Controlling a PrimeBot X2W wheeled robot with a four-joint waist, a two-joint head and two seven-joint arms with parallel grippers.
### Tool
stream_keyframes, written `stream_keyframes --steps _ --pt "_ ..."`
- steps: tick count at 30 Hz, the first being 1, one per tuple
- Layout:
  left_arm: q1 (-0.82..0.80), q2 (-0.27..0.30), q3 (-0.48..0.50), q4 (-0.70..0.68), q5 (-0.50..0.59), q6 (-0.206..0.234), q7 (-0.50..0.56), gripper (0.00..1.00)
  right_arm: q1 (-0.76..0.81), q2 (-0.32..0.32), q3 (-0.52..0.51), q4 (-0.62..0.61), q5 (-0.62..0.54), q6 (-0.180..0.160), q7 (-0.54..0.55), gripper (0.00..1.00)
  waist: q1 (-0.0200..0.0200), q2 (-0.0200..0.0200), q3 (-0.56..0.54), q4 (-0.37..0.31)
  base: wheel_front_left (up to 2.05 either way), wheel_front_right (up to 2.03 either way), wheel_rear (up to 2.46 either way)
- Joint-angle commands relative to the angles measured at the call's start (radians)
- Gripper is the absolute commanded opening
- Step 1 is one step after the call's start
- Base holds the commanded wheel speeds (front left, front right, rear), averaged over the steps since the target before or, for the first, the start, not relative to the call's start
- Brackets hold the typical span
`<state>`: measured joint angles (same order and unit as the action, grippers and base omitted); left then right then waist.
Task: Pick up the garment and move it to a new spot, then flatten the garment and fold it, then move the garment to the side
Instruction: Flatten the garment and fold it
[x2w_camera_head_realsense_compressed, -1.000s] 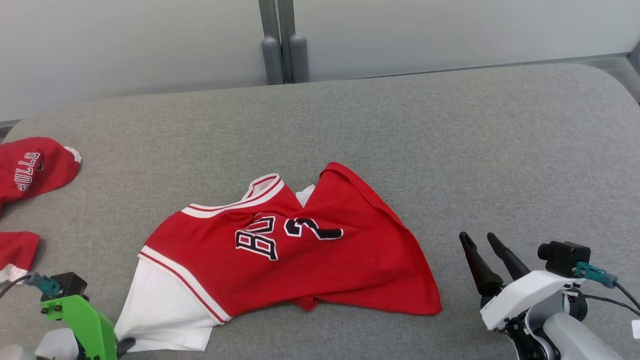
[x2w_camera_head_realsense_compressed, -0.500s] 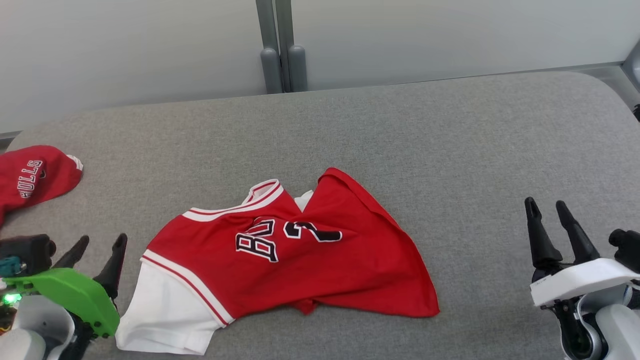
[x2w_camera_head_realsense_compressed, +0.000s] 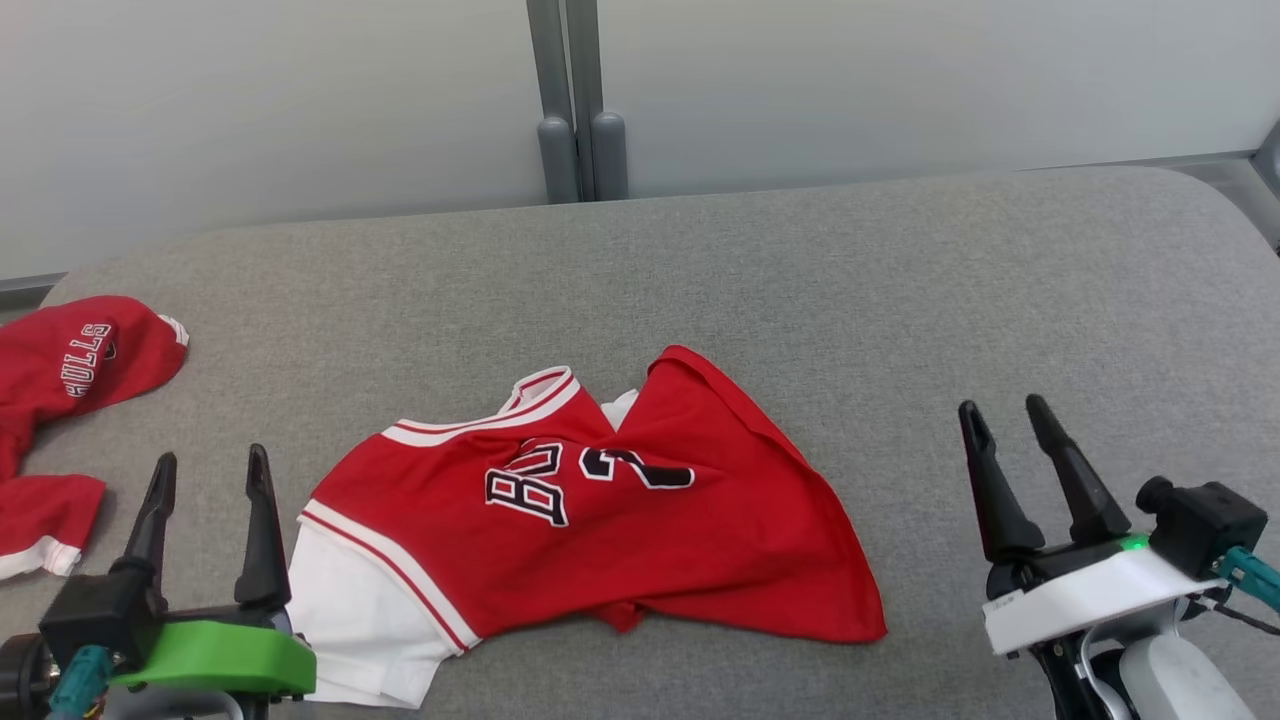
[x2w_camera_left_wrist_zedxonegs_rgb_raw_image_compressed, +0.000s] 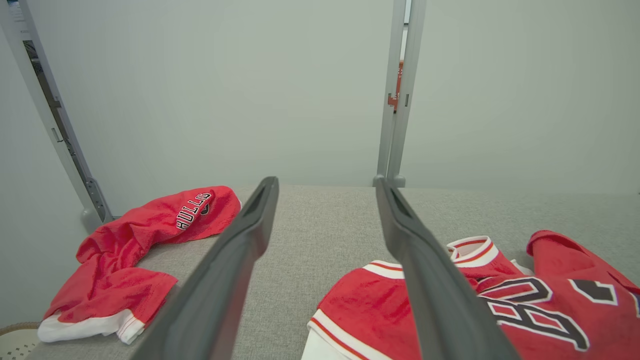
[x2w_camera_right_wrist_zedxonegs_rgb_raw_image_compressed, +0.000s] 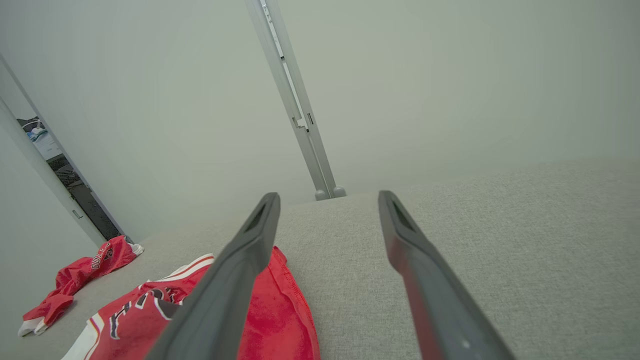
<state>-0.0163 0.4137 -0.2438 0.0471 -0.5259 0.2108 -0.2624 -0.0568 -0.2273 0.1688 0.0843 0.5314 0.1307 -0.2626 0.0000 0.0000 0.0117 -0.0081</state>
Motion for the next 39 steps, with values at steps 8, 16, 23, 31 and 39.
stream_keyframes --steps 8,16,23,31,39 --pt "0.088 -0.131 0.086 0.058 0.176 -0.099 -0.003 1.0 0.029 -0.025 0.038 0.058 -0.006 0.0 -0.003 1.0 0.0 0.0 -0.008 0.007 0.0 0.0 0.0" --pt "0.083 -0.196 0.16 0.086 0.249 -0.182 -0.002 1.0 -0.004 -0.033 0.054 0.072 0.007 0.0 -0.003 1.0 0.0 0.0 -0.017 -0.001 0.0 0.0 0.0" --pt "0.085 -0.233 0.204 0.104 0.289 -0.225 -0.002 1.0 -0.002 -0.042 0.056 0.077 0.007 0.0 -0.003 1.0 0.0 0.0 -0.024 0.002 0.0 0.0 0.0" --pt "0.075 -0.249 0.237 0.124 0.333 -0.259 -0.002 1.0 -0.002 -0.053 0.073 0.092 0.006 0.0 -0.003 1.0 0.0 0.0 -0.028 0.003 0.0 0.0 0.0" --pt "0.092 -0.213 0.255 0.254 0.273 -0.301 0.089 1.0 0.003 -0.093 0.23 0.257 0.117 0.0 0.13 1.0 0.0 0.0 -0.026 0.006 0.0 0.0 0.0"
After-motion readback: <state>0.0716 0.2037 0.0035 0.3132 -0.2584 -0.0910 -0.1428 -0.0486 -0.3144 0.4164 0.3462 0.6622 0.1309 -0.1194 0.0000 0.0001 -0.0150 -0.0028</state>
